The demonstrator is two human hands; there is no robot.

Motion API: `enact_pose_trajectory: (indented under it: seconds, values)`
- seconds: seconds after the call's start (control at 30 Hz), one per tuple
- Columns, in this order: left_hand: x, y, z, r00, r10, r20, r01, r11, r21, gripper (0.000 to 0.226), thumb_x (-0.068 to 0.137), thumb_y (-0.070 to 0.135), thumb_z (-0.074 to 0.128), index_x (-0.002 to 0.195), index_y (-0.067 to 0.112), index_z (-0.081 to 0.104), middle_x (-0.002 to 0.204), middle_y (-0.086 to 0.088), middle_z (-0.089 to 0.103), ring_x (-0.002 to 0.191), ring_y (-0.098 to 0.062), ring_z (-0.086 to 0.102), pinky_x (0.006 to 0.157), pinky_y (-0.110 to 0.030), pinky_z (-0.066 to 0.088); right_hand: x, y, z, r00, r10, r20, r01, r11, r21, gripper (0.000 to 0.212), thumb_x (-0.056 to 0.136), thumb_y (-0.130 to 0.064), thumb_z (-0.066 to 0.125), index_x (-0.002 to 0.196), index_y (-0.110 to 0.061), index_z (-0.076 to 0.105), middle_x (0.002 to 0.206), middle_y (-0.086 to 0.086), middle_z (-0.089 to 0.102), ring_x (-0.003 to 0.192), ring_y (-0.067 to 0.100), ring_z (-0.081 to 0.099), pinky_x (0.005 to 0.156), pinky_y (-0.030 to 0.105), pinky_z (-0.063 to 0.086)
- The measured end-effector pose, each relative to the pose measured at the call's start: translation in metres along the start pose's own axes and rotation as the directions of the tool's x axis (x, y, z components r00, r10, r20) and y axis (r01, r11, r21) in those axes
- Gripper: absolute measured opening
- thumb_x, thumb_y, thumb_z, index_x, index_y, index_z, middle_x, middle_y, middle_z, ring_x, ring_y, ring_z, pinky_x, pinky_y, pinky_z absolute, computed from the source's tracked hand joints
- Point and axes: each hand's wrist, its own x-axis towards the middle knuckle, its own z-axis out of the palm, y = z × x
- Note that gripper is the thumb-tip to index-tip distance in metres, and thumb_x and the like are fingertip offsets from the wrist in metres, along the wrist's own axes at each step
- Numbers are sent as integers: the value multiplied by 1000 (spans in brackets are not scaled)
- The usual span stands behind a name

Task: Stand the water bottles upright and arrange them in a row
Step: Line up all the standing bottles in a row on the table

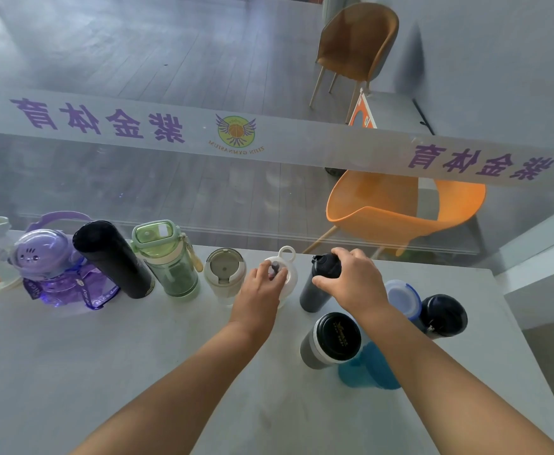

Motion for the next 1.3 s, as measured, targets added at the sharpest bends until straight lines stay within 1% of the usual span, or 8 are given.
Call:
enact_pose_trajectory:
  seconds: [0.13, 0.3, 0.47, 0.57, 0.73, 0.93, 1.07, 1.3]
  values:
    - [-7, 2, -11, 1000, 24, 4, -24, 1000, 9, 63, 77, 1, 65, 132, 17, 40, 145, -13, 31, 116, -31, 44, 93, -36, 44, -4, -1, -3, 999, -5, 36, 6, 1000, -11, 65, 75, -45, 70, 127, -15, 46, 113, 14, 54, 104, 29, 50, 85, 36, 44]
    - [-17, 5, -26, 988, 148, -35, -145, 986, 84, 59, 66, 15, 78, 119, 15, 52, 129, -16, 50, 101, -33, 56, 83, -40, 50, -19, 7, -20, 989, 113, -99, -106, 992, 75, 59, 79, -38, 67, 127, -10, 47, 117, 16, 56, 109, 31, 50, 88, 39, 41]
    - [-28, 30, -32, 937, 350, -20, -347, 935, 76, 56, 56, 37, 84, 104, 15, 65, 98, -8, 68, 79, -23, 66, 71, -28, 56, -56, 35, -44, 960, 212, -186, -200, 977, 78, 39, 84, -21, 60, 120, -6, 56, 120, 17, 59, 108, 31, 53, 91, 39, 43]
    - [-34, 50, -34, 913, 408, 18, -407, 913, -26, 51, 68, 41, 75, 111, 18, 61, 106, -4, 66, 90, -23, 63, 79, -28, 52, -73, 48, -50, 955, 217, -201, -219, 976, 13, 35, 83, -16, 60, 116, -6, 59, 115, 16, 62, 101, 30, 56, 85, 35, 46]
    - [-40, 72, -33, 901, 390, 191, -392, 919, -26, 54, 88, 49, 49, 135, 24, 37, 138, 0, 44, 121, -22, 41, 102, -33, 36, -72, 66, -50, 985, 128, -116, -152, 961, -232, 40, 79, -26, 64, 117, -13, 57, 107, 12, 63, 93, 26, 56, 79, 33, 48]
    - [-23, 76, -31, 962, 271, 20, -270, 961, -55, 42, 92, 40, 47, 128, 19, 48, 132, 0, 52, 118, -19, 46, 101, -30, 37, -44, 85, -50, 990, 56, 128, 10, 886, -463, 72, 78, -42, 63, 139, -22, 31, 134, 4, 48, 118, 24, 45, 94, 36, 39]
    - [4, 89, -33, 995, 97, -25, -98, 993, -62, 44, 90, 32, 53, 131, 21, 44, 137, 1, 47, 125, -19, 38, 104, -32, 34, -30, 98, -49, 975, -18, 219, 112, 897, -428, 71, 77, -40, 62, 139, -24, 30, 128, 5, 51, 115, 24, 48, 97, 36, 36]
    - [36, 113, -24, 995, -21, 98, 16, 999, 50, 61, 83, 32, 63, 137, 27, 34, 146, 1, 32, 133, -20, 23, 107, -34, 28, 4, 110, -56, 961, -213, 174, 257, 922, -291, 68, 70, -41, 65, 131, -23, 40, 113, 6, 55, 102, 25, 52, 91, 35, 38]
